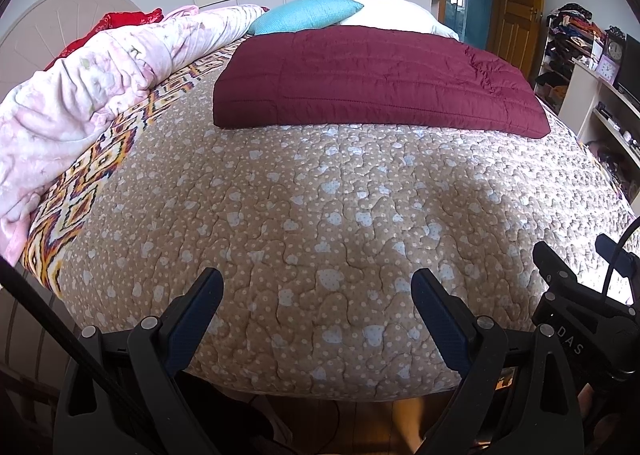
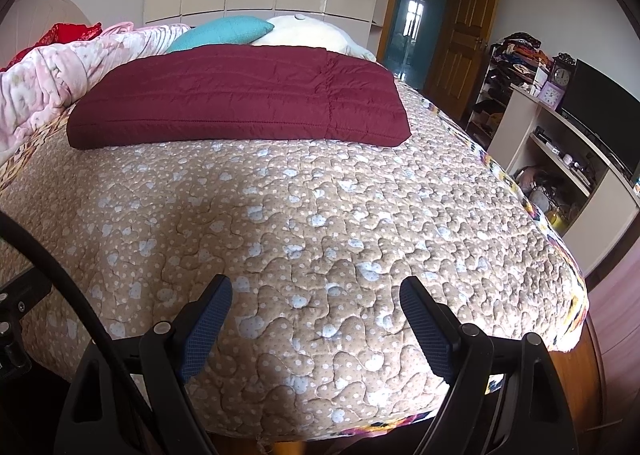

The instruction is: Fold large clothes

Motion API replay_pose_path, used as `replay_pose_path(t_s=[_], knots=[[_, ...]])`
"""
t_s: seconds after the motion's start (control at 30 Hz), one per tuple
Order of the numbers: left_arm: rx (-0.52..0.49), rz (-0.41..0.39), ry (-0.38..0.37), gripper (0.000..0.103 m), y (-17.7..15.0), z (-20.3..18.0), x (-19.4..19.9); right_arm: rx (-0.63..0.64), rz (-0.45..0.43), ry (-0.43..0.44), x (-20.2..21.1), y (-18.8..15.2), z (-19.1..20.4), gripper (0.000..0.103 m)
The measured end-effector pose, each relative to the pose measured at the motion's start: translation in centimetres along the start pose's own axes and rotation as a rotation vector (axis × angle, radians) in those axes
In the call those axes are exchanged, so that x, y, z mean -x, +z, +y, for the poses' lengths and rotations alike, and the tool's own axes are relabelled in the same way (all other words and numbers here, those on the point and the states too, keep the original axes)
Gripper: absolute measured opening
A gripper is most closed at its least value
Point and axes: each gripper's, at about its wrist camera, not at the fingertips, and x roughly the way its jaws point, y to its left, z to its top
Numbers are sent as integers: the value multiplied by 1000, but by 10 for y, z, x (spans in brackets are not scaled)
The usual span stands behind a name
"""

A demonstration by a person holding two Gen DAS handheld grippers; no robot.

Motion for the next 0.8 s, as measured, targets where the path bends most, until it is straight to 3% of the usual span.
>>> replay_pose_path(t_s=[0.8], knots=[[25, 13, -4, 94, 0, 7, -6, -2, -8, 7, 0, -1, -2, 89]])
